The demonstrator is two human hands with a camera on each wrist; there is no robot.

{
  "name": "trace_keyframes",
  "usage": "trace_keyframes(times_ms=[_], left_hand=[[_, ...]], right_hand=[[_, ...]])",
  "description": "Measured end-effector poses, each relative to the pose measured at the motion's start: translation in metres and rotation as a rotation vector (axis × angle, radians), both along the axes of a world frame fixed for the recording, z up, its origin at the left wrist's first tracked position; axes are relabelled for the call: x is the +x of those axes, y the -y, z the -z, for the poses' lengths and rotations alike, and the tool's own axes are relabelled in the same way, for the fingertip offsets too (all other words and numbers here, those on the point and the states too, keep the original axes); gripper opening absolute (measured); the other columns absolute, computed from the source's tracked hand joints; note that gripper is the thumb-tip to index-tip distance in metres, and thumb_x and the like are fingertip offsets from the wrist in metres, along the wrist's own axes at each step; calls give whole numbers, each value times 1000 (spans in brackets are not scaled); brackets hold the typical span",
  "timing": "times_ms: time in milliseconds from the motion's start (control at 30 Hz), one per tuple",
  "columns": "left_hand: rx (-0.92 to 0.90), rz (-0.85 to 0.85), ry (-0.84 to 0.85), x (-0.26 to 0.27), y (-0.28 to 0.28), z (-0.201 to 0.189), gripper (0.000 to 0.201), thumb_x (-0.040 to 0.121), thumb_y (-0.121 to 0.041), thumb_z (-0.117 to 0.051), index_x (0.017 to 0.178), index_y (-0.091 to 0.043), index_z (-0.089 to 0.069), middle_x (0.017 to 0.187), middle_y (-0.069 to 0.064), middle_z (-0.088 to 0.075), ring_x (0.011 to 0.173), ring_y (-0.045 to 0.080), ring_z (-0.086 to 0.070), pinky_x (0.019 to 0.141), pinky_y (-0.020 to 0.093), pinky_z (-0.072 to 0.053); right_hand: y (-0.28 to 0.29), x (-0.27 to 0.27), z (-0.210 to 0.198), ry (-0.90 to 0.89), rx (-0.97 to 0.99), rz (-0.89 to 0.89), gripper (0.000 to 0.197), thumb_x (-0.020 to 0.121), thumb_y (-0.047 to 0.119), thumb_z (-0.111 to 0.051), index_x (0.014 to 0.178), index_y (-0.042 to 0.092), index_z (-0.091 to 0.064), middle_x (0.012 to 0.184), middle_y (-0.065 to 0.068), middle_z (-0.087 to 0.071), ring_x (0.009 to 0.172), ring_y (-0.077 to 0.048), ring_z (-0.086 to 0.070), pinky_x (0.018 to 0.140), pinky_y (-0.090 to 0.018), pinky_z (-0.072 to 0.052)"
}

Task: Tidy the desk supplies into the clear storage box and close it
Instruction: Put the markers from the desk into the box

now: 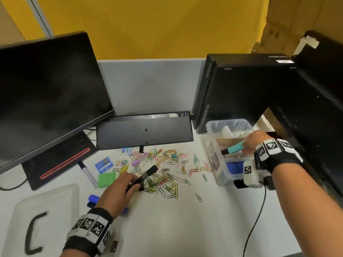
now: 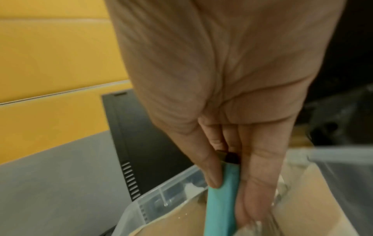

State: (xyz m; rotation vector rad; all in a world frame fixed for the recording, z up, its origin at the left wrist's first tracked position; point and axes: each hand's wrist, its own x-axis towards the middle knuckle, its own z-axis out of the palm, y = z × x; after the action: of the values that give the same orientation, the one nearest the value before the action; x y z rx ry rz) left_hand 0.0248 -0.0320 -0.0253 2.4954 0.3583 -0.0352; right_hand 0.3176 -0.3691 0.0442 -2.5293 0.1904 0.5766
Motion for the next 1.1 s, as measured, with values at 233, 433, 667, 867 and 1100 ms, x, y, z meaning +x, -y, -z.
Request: trace_keyframes(times_ms=[233,433,667,867,1100], left_hand=[[12,-19,-43,-6,9,1,17,93,-39,-48,107,-31,-53,99,-13,-50,82,0,-53,73,22,-48],[3,-23,-38,-8,18,2,19,93,-41,-46,107,-32,-54,97,-16,-50,82,0,-54,75,23,-49],[-9,-8,46,13,54,-10,13,98,-31,-39,109,-30,-44,96,-9,-45,76,2,-52,62,16,-39],[77,86,142,71,119,-29,31,99,-26,-37,129,-22,-44,102,-9,-42,79,5,-44,69,15,-38],[445,304,169,173,198,-48,56,87,0,-48,140,-10,-34,120,12,-47,106,28,-44,90,39,-40]], right_hand=[[-1,22,-1,-228,189,223,35,83,-6,-64,115,-5,-52,109,-25,-63,91,-36,-67,57,-34,-60],[-3,16,10,25,-254,-51,29,84,20,-68,109,8,-62,79,-4,-61,85,-23,-63,83,-33,-53],[41,-44,36,429,-255,-162,38,94,18,-44,131,13,-51,139,-11,-45,127,-30,-42,105,-45,-39],[50,-74,74,510,-259,-87,57,97,31,-40,147,8,-26,156,-10,-22,142,-28,-23,117,-44,-20],[49,-78,81,579,-268,-59,58,96,30,-39,147,6,-28,155,-10,-26,141,-27,-28,116,-42,-22]])
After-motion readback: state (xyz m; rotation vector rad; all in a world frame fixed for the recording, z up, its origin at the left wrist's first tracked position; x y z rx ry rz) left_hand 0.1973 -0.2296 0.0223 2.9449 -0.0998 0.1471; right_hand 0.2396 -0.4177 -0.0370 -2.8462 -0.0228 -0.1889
